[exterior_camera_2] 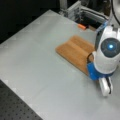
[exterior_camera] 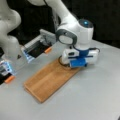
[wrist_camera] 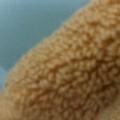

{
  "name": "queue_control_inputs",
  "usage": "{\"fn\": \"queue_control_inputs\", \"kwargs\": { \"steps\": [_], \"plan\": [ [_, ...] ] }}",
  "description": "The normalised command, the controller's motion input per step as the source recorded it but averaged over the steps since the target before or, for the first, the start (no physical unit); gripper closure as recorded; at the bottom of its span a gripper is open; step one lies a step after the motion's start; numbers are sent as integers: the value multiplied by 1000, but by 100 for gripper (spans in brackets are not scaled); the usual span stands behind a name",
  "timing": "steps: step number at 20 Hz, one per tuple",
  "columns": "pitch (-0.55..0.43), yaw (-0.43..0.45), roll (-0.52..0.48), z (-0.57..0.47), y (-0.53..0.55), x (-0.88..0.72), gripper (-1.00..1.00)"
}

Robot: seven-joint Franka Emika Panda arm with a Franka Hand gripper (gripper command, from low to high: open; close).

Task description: Folding a towel twice

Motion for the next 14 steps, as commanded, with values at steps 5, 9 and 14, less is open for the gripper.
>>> {"fn": "queue_control_inputs", "kwargs": {
  "steps": [5, 9, 14],
  "plan": [
    [-60, 16, -187, -142, -8, -2, 100],
    [-70, -1, -182, -140, 28, 11, 100],
    [-68, 4, -177, -107, 39, 8, 100]
  ]
}}
